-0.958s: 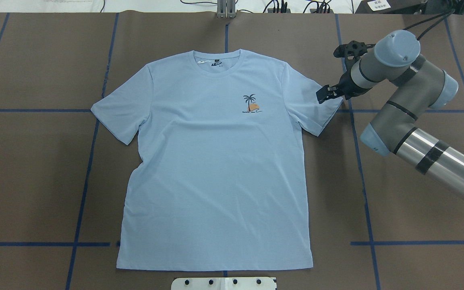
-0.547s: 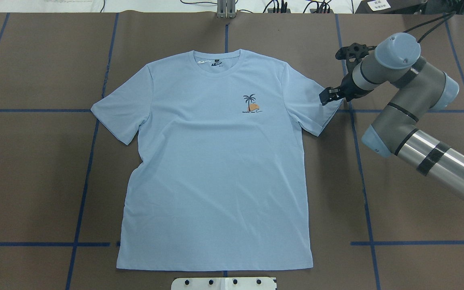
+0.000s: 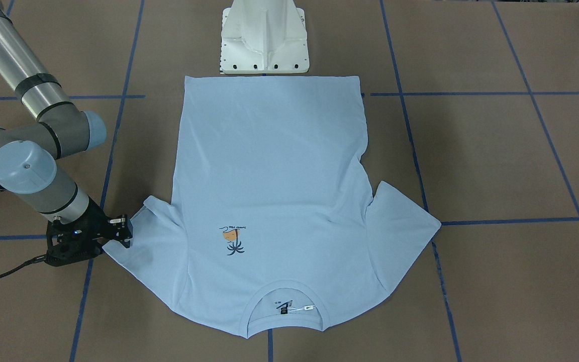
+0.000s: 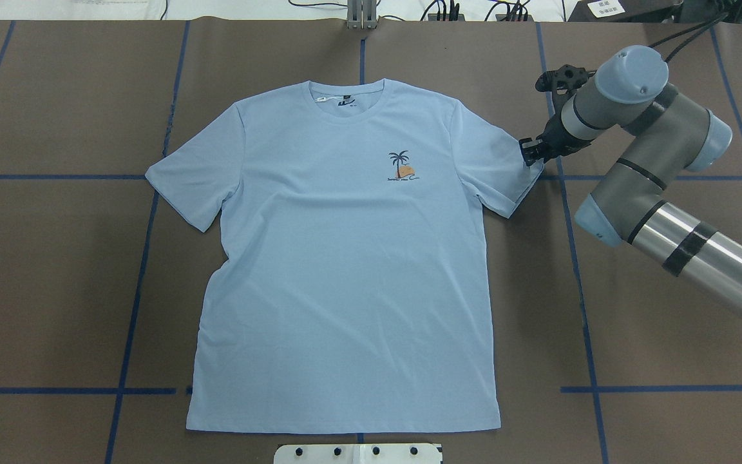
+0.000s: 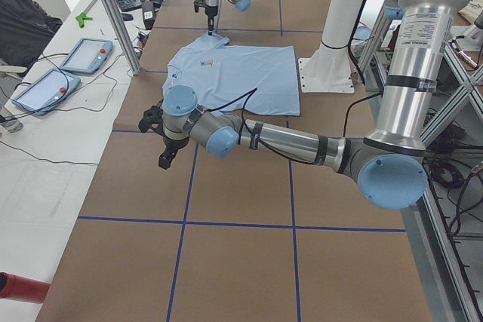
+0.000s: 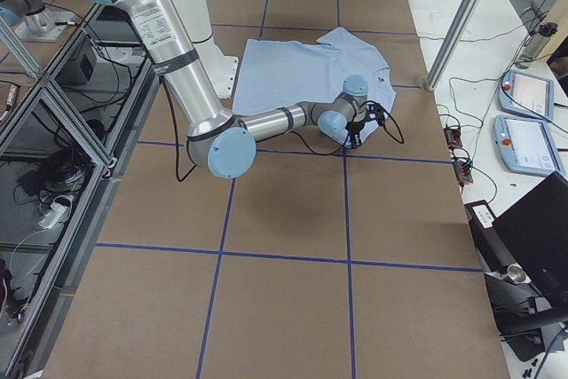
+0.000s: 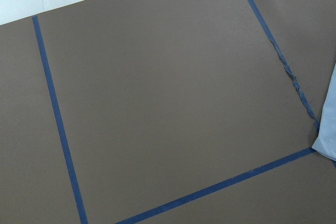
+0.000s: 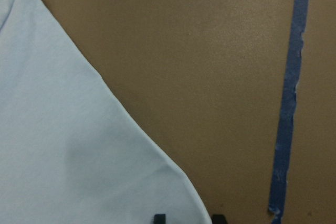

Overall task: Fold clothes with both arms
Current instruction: 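Move the right gripper to the sleeve nearest it and grasp it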

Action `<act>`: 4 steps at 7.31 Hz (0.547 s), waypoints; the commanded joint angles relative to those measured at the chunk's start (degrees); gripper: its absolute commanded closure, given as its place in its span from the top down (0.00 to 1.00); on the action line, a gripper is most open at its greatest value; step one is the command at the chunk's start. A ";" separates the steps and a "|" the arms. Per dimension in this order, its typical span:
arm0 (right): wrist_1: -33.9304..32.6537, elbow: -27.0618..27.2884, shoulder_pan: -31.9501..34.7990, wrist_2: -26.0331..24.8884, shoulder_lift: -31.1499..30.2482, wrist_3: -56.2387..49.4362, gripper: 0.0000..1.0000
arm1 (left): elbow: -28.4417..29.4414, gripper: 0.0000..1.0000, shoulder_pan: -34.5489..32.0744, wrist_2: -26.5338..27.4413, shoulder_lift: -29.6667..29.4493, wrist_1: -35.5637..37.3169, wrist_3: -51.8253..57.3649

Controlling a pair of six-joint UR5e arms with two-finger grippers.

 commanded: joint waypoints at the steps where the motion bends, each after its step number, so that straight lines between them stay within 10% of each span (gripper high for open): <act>1: -0.80 0.44 0.21 0.33 0.28 0.11 0.00 | -0.13 0.99 0.00 0.00 -0.06 0.02 -0.03; 4: 0.00 5.78 -0.32 0.24 0.63 4.12 0.00 | -0.04 0.99 -0.09 -0.09 0.29 0.02 -0.03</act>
